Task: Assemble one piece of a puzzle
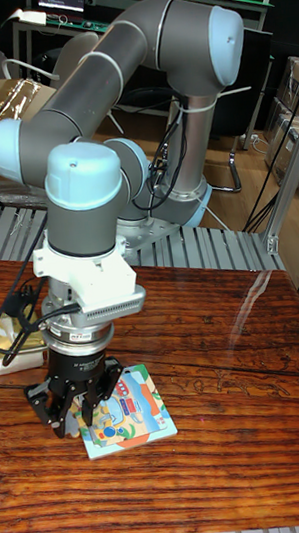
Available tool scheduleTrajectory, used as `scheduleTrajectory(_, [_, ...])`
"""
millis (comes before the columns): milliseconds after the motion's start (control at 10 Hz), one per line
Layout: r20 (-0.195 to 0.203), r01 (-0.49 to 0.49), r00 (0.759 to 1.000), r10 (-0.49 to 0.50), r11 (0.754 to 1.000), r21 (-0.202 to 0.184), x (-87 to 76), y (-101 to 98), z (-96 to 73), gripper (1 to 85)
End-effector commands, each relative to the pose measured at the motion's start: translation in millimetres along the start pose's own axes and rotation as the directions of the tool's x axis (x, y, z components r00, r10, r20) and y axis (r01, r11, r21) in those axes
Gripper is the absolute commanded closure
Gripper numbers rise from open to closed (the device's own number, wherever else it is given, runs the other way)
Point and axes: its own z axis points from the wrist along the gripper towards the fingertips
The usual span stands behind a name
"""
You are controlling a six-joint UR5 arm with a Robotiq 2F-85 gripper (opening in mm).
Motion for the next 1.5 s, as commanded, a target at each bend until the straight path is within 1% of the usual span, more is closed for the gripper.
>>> scheduleTrajectory(0, [-0.006,-0.073,0.997,0.073,0.997,0.004,0.6,7.7,0.8,57.7])
scheduleTrajectory(300, [0.003,-0.107,0.994,0.107,0.994,0.004,-0.5,18.5,6.0,57.7])
scheduleTrajectory(500, [0.001,-0.124,0.992,0.124,0.992,0.017,-0.7,23.0,7.9,57.7])
scheduleTrajectory(700, [0.005,-0.127,0.992,0.127,0.992,0.016,0.8,24.9,9.2,57.7])
scheduleTrajectory(1100, [0.010,-0.153,0.988,0.153,0.988,0.021,4.6,36.1,13.2,58.0])
scheduleTrajectory(1300, [0.027,-0.164,0.986,0.164,0.986,0.017,4.3,41.3,17.9,58.0])
scheduleTrajectory(1400, [0.026,-0.173,0.985,0.173,0.985,0.008,4.1,43.5,18.0,58.0])
